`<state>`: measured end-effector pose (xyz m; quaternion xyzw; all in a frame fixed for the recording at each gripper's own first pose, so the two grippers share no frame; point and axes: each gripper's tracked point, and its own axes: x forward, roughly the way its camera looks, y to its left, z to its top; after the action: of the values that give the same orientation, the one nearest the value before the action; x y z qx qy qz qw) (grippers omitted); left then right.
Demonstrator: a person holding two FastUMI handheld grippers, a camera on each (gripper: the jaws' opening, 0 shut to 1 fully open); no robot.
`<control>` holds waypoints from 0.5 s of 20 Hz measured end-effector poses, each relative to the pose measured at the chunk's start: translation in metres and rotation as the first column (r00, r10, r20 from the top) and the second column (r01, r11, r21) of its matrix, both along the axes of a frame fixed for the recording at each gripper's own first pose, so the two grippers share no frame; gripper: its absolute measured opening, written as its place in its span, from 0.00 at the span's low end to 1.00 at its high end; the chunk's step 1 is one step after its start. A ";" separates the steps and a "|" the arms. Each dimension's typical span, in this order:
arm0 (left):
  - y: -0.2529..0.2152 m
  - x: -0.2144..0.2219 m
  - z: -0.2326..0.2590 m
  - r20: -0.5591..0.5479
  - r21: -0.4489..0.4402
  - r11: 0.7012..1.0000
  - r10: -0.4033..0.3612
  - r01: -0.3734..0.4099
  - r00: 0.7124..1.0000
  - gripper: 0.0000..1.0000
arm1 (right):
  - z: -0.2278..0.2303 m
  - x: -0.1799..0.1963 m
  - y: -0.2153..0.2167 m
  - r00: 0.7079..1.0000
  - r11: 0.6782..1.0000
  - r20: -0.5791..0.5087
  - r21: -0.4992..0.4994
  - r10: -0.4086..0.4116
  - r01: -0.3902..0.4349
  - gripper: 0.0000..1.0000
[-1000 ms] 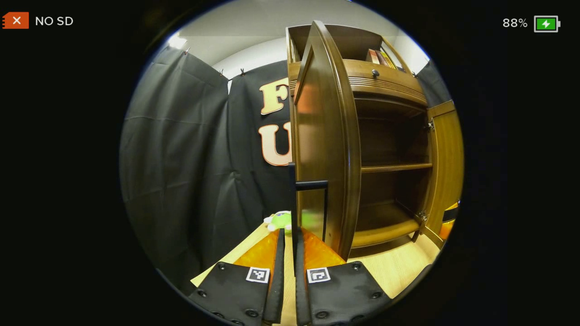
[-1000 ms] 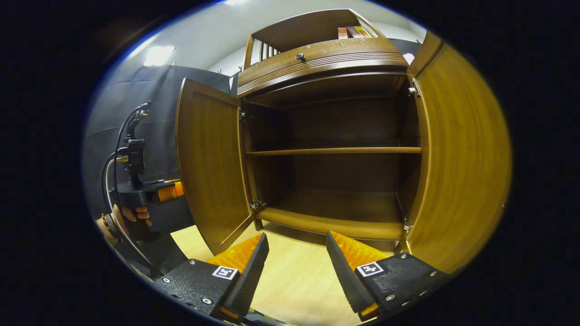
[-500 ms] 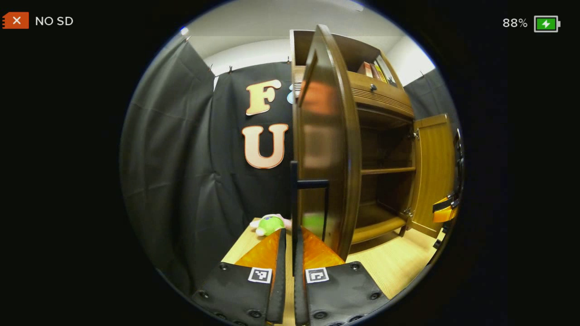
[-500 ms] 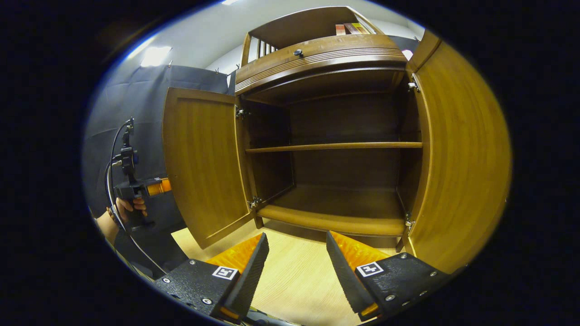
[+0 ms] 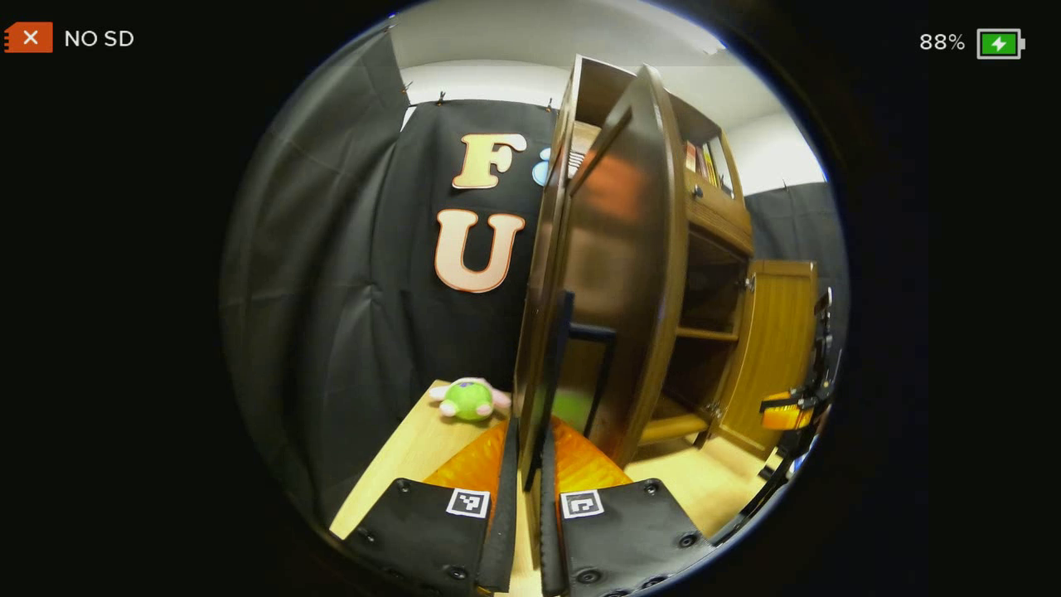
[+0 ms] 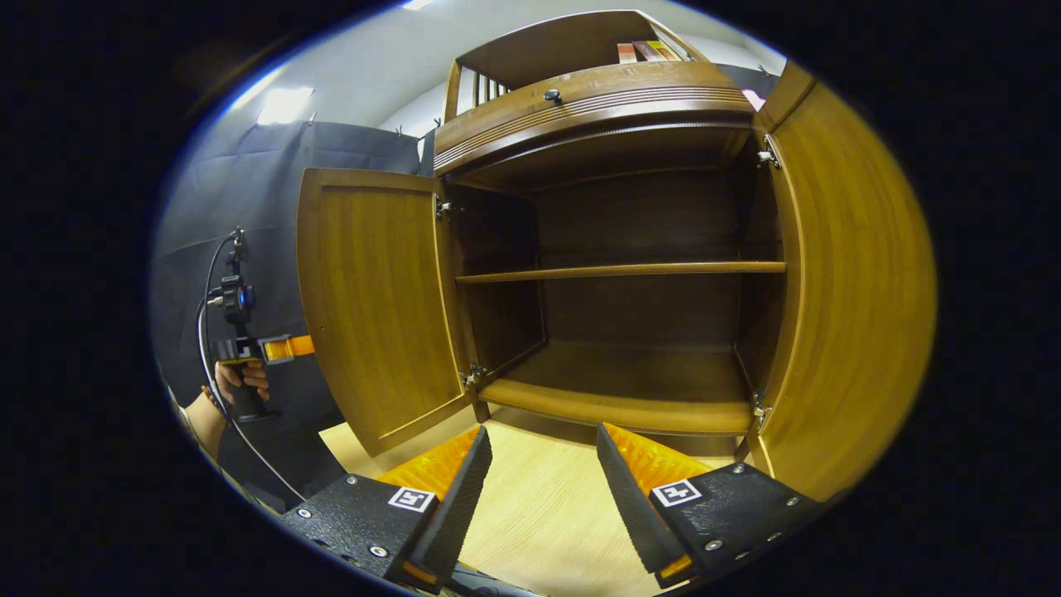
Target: Open the right door of the double-door shoe cabinet with the right hand, and open the left door with the left hand.
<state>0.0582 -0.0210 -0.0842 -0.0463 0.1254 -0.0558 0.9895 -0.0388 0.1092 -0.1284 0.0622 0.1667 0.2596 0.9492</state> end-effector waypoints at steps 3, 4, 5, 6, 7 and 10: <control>0.004 -0.029 -0.002 -0.040 0.012 0.999 0.053 -0.053 0.998 0.16 | -0.002 0.003 0.001 1.000 1.000 0.002 0.003 0.016 -0.016 0.80; -0.009 -0.035 0.003 -0.029 -0.014 0.999 0.043 -0.043 0.999 0.16 | -0.003 0.005 0.002 1.000 1.000 0.001 0.002 0.024 -0.024 0.80; -0.020 -0.038 0.011 -0.002 -0.025 0.999 0.030 -0.030 1.000 0.16 | -0.004 0.007 0.004 0.999 0.999 -0.004 0.007 0.034 -0.034 0.80; -0.030 -0.040 0.016 0.021 -0.028 1.000 0.016 -0.015 1.000 0.16 | -0.002 0.009 0.008 0.999 0.999 -0.003 0.015 0.046 -0.046 0.80; -0.042 -0.040 0.023 0.043 -0.015 1.000 -0.001 0.002 0.999 0.16 | 0.001 0.009 0.011 0.998 0.998 0.003 0.023 0.056 -0.057 0.80; -0.099 -0.036 0.048 0.098 -0.016 0.995 -0.099 0.101 0.990 0.16 | 0.009 0.007 0.014 0.996 0.996 0.028 0.025 0.081 -0.081 0.80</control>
<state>0.0218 -0.1198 -0.0361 -0.0476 0.0788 -0.1089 0.9898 -0.0320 0.1237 -0.1197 0.0645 0.1528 0.3008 0.9391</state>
